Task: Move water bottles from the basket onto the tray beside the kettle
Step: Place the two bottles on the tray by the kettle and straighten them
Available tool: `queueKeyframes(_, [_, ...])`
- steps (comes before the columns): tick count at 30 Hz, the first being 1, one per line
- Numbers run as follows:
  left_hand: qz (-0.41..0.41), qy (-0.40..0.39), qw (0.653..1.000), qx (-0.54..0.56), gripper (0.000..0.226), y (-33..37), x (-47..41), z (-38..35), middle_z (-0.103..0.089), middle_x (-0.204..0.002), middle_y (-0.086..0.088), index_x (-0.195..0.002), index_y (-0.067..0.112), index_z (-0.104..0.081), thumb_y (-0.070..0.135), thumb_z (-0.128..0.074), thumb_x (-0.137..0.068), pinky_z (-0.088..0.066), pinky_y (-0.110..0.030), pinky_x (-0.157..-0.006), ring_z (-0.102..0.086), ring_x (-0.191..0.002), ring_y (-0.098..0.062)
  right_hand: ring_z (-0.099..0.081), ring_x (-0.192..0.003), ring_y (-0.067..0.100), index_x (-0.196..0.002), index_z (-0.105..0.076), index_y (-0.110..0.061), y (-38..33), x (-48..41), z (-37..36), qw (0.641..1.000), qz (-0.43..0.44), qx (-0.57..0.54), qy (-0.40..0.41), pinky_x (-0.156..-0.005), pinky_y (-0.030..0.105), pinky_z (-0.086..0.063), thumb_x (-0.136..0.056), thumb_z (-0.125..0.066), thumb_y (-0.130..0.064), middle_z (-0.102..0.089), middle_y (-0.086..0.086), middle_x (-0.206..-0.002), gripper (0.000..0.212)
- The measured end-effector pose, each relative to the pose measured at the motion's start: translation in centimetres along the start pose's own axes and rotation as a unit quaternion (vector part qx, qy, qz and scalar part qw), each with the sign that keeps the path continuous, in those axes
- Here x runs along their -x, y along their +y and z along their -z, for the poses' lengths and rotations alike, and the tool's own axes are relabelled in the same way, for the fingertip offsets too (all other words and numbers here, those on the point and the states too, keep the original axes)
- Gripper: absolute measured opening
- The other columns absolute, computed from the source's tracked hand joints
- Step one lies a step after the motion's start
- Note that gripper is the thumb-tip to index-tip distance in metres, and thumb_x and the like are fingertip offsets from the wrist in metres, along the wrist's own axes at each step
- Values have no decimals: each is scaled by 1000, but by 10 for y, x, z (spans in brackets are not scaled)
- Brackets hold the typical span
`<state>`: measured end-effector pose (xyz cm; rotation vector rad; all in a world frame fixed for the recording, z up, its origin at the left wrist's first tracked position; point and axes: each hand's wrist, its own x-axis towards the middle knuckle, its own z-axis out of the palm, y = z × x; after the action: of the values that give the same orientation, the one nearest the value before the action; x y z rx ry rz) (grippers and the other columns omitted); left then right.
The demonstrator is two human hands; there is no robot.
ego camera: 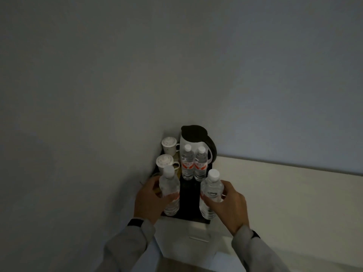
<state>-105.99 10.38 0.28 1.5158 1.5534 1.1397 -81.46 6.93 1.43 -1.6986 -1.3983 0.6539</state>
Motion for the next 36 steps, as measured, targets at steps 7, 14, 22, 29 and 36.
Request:
queueKeyframes(7, [18, -55, 998, -8, 55, -37, -48, -25, -67, -98, 26, -108, 42, -60, 35, -91, -63, -50, -4, -71, -64, -93, 14, -70, -96, 19, -116, -61, -22, 3, -22, -37, 998, -57, 4, 26, -83, 37, -58, -71, -85, -46, -75, -1, -105, 57])
queueKeyframes(14, [37, -61, 997, -7, 63, -58, -84, -51, -71, -111, 11, -112, 34, -64, 51, -89, -57, -54, -38, -92, -67, -106, -14, -68, -104, 25, -122, -57, -24, 9, -51, -67, 994, -96, 42, 18, -85, 40, -57, -69, -82, -53, -73, 2, -113, 65])
queueKeyframes(22, [29, -65, 997, -33, 54, -67, -104, -67, -65, -97, 27, -100, 62, -52, 67, -83, -56, -52, -30, -85, -64, -100, -5, -69, -102, 26, -119, -59, -24, 34, -76, -85, 992, -116, 49, 22, -83, 36, -56, -66, -84, -51, -74, 3, -110, 65])
queueKeyframes(29, [14, -64, 998, -18, 54, -71, -105, -73, -68, -98, 19, -96, 67, -50, 61, -84, -55, -56, -40, -88, -67, -98, -10, -69, -102, 25, -119, -59, -20, 49, -88, -94, 994, -108, 30, 17, -86, 36, -57, -66, -87, -44, -73, 5, -112, 64])
queueKeyframes(36, [26, -58, 998, -15, 50, -65, -113, -74, -58, -86, 33, -89, 57, -53, 44, -91, -59, -43, -13, -75, -60, -88, 1, -70, -100, 24, -116, -58, -23, 51, -100, -101, 996, -87, 14, 20, -85, 40, -58, -66, -86, -48, -74, 3, -110, 62])
